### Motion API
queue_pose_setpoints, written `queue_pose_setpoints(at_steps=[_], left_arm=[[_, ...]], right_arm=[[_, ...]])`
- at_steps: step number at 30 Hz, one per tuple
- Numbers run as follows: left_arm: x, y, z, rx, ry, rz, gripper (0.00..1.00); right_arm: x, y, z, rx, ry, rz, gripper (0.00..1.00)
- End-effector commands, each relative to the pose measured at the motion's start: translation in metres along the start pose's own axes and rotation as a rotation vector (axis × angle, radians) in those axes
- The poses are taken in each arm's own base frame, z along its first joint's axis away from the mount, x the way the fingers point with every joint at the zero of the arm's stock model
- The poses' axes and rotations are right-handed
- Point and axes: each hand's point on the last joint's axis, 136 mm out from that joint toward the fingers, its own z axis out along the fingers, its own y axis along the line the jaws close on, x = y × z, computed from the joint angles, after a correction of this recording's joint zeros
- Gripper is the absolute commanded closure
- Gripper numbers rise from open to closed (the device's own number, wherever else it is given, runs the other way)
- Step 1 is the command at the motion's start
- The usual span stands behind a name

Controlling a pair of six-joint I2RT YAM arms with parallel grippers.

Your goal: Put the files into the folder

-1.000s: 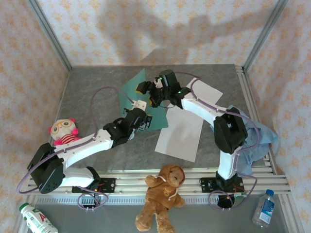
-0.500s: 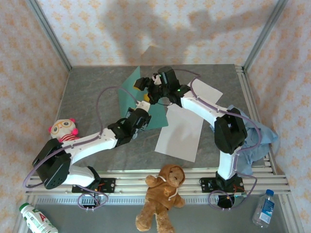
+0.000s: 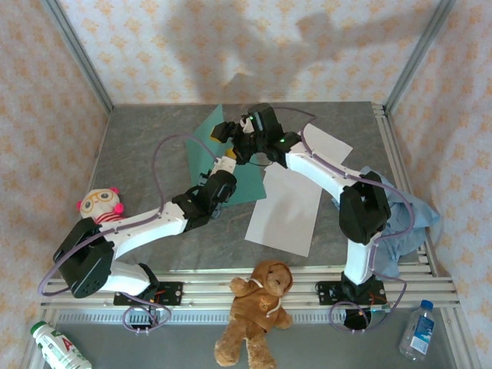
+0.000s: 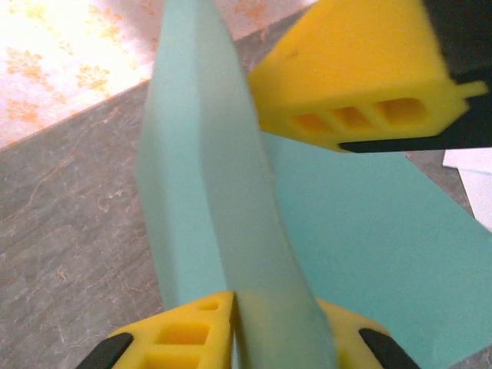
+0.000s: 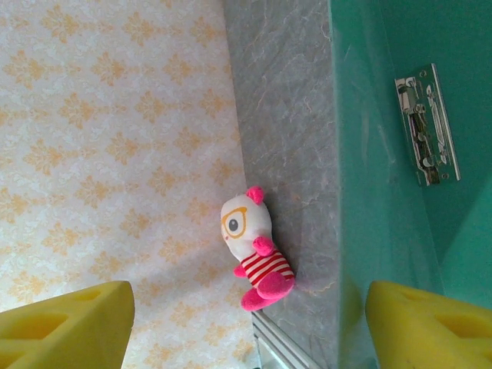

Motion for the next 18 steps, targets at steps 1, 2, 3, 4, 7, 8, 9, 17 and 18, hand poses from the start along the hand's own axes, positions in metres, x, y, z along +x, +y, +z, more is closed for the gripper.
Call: queue_pose_setpoints(at_steps=[1, 2, 3, 4, 7, 8, 9, 17, 18], left_arm=[[-0.013, 0.016, -0.008, -0.053, -0.056, -0.059, 0.88], [-0.015, 0.017, -0.009, -0.054, -0.061, -0.071, 0.89], [-0.015, 0.019, -0.01, -0.054, -0.065, -0.083, 0.9], [-0.017, 0.021, -0.011, -0.051, -0.071, -0.099, 0.9], [-0.021, 0.026, -0.013, -0.023, -0.089, -0.161, 0.92], [-0.021, 0.028, -0.014, -0.009, -0.093, -0.186, 0.92], [-0.021, 0.029, -0.014, 0.006, -0.095, -0.205, 0.93], [-0.01, 0.06, -0.011, 0.039, -0.093, -0.402, 0.93], [-0.007, 0.064, -0.01, 0.04, -0.092, -0.426, 0.92]], right_arm=[[-0.002, 0.022, -0.023, 0.005, -0.049, -0.07, 0.21], [-0.003, 0.022, -0.027, 0.014, -0.055, -0.076, 0.21], [-0.004, 0.022, -0.03, 0.021, -0.062, -0.081, 0.21], [-0.005, 0.021, -0.034, 0.032, -0.071, -0.086, 0.21], [-0.011, 0.015, -0.048, 0.063, -0.1, -0.098, 0.21], [-0.013, 0.013, -0.054, 0.071, -0.112, -0.1, 0.2], [-0.015, 0.01, -0.057, 0.079, -0.121, -0.099, 0.21], [-0.024, -0.029, -0.077, 0.149, -0.163, -0.066, 0.2], [-0.023, -0.034, -0.077, 0.159, -0.162, -0.062, 0.2]])
